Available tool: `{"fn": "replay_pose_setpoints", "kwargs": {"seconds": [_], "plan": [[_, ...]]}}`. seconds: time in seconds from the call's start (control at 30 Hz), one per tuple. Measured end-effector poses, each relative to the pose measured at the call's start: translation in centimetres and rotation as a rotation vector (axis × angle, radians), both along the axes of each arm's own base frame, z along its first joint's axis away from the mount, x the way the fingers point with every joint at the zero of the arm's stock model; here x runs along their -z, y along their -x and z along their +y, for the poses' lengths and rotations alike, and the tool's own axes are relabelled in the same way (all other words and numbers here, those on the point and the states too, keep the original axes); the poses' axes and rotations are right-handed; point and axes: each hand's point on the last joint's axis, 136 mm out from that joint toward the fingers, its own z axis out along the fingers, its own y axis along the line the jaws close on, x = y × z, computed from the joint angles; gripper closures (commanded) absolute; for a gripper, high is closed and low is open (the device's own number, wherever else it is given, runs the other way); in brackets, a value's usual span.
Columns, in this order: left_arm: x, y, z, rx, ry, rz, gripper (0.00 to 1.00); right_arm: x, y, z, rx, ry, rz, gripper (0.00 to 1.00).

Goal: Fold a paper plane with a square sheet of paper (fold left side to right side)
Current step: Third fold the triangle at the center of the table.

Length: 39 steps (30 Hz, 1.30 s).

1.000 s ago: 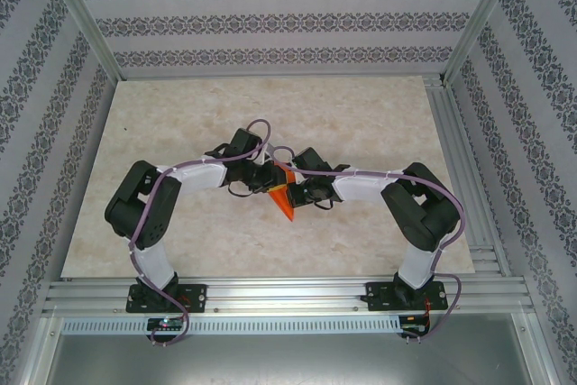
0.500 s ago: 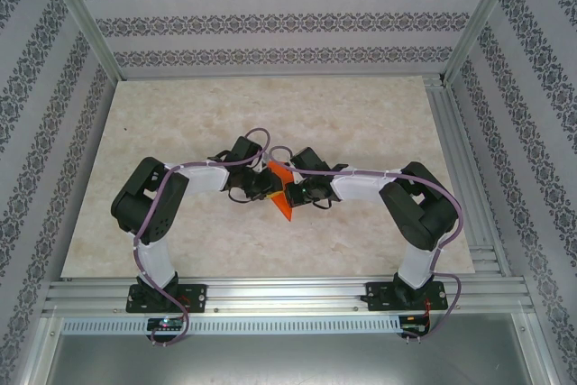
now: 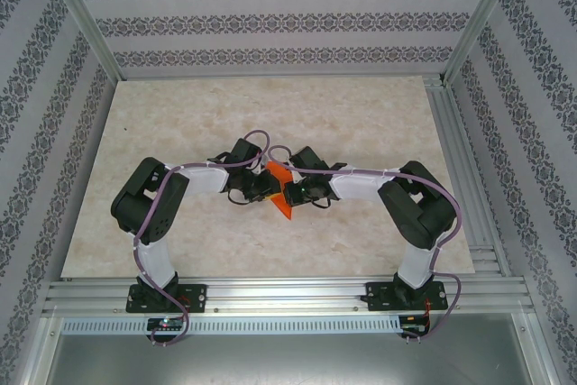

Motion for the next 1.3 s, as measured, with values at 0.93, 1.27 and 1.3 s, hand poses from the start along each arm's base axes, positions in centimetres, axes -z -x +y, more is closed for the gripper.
{"fn": "replay_pose_setpoints", "kwargs": {"seconds": [0.93, 1.27, 1.3], "plan": [[0.2, 0.1, 0.1, 0.007, 0.000, -0.013, 0.81, -4.3, 6.8, 2.8, -0.014, -0.270, 0.198, 0.74], [0.3, 0.1, 0.1, 0.007, -0.001, -0.013, 0.81, -2.1, 6.7, 2.5, 0.007, -0.230, 0.239, 0.74], [0.3, 0.1, 0.1, 0.007, -0.001, -0.013, 0.81, -2.1, 6.7, 2.5, 0.007, -0.229, 0.240, 0.74]]}}
